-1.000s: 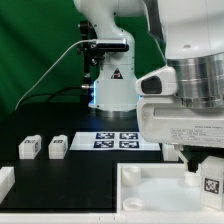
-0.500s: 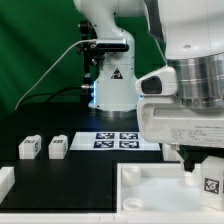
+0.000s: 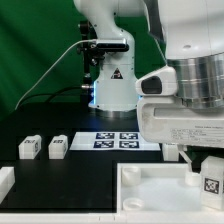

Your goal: Assemble one leg

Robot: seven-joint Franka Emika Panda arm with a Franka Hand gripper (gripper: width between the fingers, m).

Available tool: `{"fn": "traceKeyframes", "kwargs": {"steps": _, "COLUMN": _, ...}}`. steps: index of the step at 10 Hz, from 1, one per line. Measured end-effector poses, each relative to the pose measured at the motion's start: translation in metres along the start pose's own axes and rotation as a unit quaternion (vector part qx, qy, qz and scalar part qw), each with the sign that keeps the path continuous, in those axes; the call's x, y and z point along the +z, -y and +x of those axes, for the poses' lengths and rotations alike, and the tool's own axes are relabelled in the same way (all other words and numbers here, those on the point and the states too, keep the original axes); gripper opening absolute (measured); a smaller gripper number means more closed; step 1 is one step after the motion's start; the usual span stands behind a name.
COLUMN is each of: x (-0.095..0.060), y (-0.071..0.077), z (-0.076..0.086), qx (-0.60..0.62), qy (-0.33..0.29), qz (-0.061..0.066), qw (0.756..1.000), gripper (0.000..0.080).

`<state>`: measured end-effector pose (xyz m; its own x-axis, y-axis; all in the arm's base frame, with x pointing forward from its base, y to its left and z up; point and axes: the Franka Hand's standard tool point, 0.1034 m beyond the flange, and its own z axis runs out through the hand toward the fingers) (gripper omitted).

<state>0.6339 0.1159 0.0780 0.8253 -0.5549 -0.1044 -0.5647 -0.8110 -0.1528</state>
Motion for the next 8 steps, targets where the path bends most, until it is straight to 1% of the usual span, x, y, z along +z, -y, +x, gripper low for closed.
{"fn": "traceKeyframes", "kwargs": {"steps": 1, "x": -0.0001, "y": -0.0005, "z": 0.0004, "qx": 0.000, "qy": 0.000, "qz": 0.000, "qw": 1.000, "gripper": 0.0303}}
{"fn": "traceKeyframes", "kwargs": {"steps": 2, "x": -0.0001, "y": -0.0007, "z": 0.0005, "qx": 0.004, "qy": 0.000, "qz": 0.000, "qw": 1.000, "gripper": 0.0303}}
{"fn": "traceKeyframes", "kwargs": {"steps": 3, "x": -0.0013, "y": -0.0003, "z": 0.0009, "qx": 0.033, "qy": -0.002, "qz": 0.001, "qw": 0.999, "gripper": 0.0303}}
{"fn": "traceKeyframes", "kwargs": {"steps": 4, "x": -0.0033, "y": 0.0004, "z": -0.0005, "qx": 0.121, "qy": -0.008, "qz": 0.003, "qw": 0.993, "gripper": 0.0303}}
{"fn": "traceKeyframes", "kwargs": {"steps": 5, "x": -0.0023, "y": 0.0012, "z": -0.0031, "qx": 0.229, "qy": -0.013, "qz": 0.007, "qw": 0.973, "gripper": 0.0303}}
{"fn": "traceKeyframes", "kwargs": {"steps": 6, "x": 0.0015, "y": 0.0013, "z": -0.0045, "qx": 0.346, "qy": -0.008, "qz": 0.025, "qw": 0.938, "gripper": 0.0303}}
{"fn": "traceKeyframes", "kwargs": {"steps": 7, "x": 0.0018, "y": 0.0024, "z": -0.0053, "qx": 0.438, "qy": -0.001, "qz": 0.041, "qw": 0.898, "gripper": 0.0301}}
{"fn": "traceKeyframes", "kwargs": {"steps": 8, "x": 0.0019, "y": 0.0024, "z": -0.0048, "qx": 0.485, "qy": 0.002, "qz": 0.051, "qw": 0.873, "gripper": 0.0299}}
